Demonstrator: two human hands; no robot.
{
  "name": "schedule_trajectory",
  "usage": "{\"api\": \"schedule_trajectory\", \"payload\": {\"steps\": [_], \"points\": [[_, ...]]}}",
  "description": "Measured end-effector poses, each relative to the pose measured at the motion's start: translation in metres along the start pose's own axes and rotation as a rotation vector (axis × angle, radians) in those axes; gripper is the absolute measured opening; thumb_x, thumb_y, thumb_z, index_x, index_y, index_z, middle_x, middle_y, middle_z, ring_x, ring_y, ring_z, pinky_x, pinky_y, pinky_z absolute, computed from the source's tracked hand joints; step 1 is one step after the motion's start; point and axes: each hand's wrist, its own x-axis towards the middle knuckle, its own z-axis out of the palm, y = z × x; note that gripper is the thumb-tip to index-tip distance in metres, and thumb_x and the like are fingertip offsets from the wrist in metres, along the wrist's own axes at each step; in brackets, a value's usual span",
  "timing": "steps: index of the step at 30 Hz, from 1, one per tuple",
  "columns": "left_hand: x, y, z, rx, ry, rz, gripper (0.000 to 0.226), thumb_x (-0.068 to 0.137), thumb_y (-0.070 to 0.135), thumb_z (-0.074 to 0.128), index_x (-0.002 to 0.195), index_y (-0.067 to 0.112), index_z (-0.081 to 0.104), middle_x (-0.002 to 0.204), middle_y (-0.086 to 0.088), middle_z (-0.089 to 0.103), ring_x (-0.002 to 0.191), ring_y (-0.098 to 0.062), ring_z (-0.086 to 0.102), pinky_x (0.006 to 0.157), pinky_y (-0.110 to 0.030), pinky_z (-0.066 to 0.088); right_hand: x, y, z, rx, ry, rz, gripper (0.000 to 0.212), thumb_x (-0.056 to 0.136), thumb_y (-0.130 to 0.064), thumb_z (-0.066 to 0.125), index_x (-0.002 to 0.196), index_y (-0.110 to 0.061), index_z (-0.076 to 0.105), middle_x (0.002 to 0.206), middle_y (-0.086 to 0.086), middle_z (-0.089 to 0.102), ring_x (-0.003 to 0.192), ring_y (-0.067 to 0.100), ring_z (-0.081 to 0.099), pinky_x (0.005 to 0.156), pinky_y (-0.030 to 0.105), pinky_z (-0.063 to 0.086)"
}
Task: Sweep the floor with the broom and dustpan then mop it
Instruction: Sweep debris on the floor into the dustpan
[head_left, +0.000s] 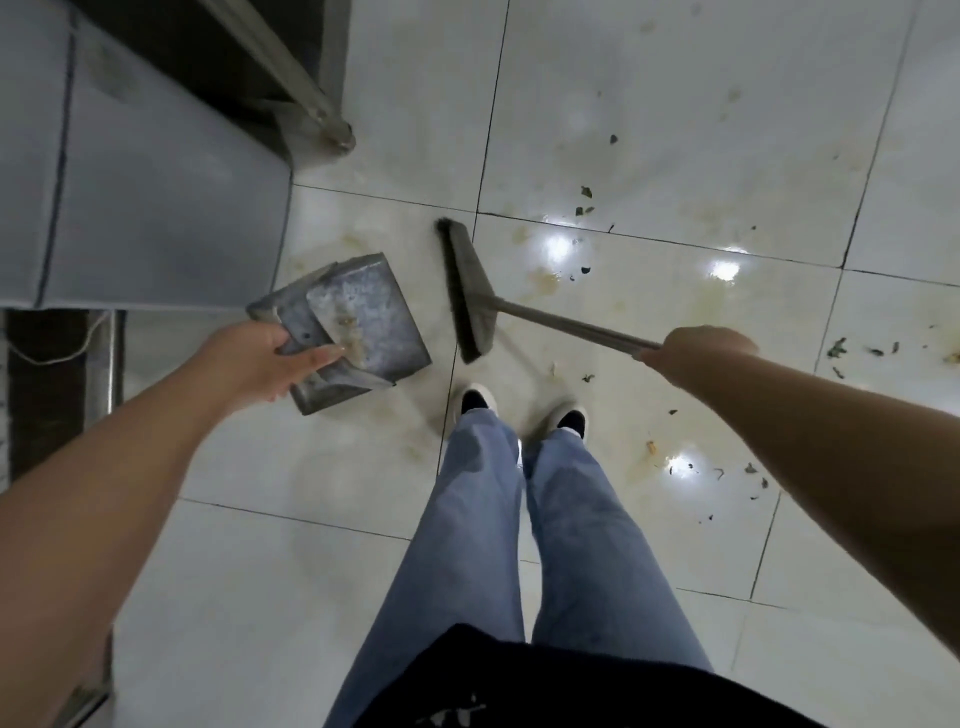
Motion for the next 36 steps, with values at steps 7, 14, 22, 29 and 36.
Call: {"api": "schedule_trajectory", "payload": {"steps": [7,14,22,29,36], "points": [[0.018,0.003,-0.011,0.039,-0.002,0.038,0.047,0.081,0.052,0.06,0.058,0.012,0.052,0.049,0.001,0.051,0.046,-0.014,0.046,0.045,-0.025,0.03,-0.013,0.08,-0.017,-0.051,0.046,0.225,0.056,0.092,-0.06,0.036,0.066,-0.014,0.053,0.064,0.003,0.054,0.056,0.017,0.051,0.048,0.021,0.028],[0.034,0.029,-0.009,-0.031,-0.088,0.137,0.046,0.08,0.049,0.063,0.055,0.012,0.053,0.045,-0.002,0.051,0.042,-0.017,0.048,0.045,-0.025,0.034,-0.028,0.089,-0.025,0.024,0.128,0.3,0.057,0.093,-0.058,0.035,0.066,-0.011,0.052,0.064,0.004,0.055,0.054,0.017,0.052,0.046,0.02,0.029],[0.032,0.078,-0.007,0.043,-0.095,0.189,0.047,0.077,0.058,0.061,0.052,0.019,0.056,0.04,0.005,0.053,0.039,-0.011,0.051,0.038,-0.018,0.029,-0.003,0.055,-0.009,0.159,-0.019,0.155,0.054,0.09,-0.06,0.038,0.064,-0.014,0.049,0.061,0.001,0.05,0.055,0.015,0.048,0.05,0.024,0.033],[0.027,0.128,0.015,0.038,-0.059,0.18,0.043,0.075,0.059,0.062,0.052,0.024,0.055,0.039,0.008,0.053,0.041,-0.01,0.053,0.039,-0.018,0.03,0.034,0.118,-0.029,0.165,-0.039,0.209,0.061,0.088,-0.066,0.035,0.077,-0.009,0.054,0.076,0.005,0.056,0.074,0.022,0.053,0.069,0.027,0.038],[0.021,0.187,0.039,0.123,-0.068,0.206,0.049,0.072,0.061,0.062,0.061,0.014,0.058,0.053,0.0,0.058,0.049,-0.014,0.057,0.047,-0.023,0.037,0.041,0.208,-0.023,0.423,-0.073,0.339,0.068,0.092,-0.058,0.036,0.067,0.004,0.046,0.056,0.013,0.042,0.06,0.023,0.046,0.068,0.033,0.037]]}}
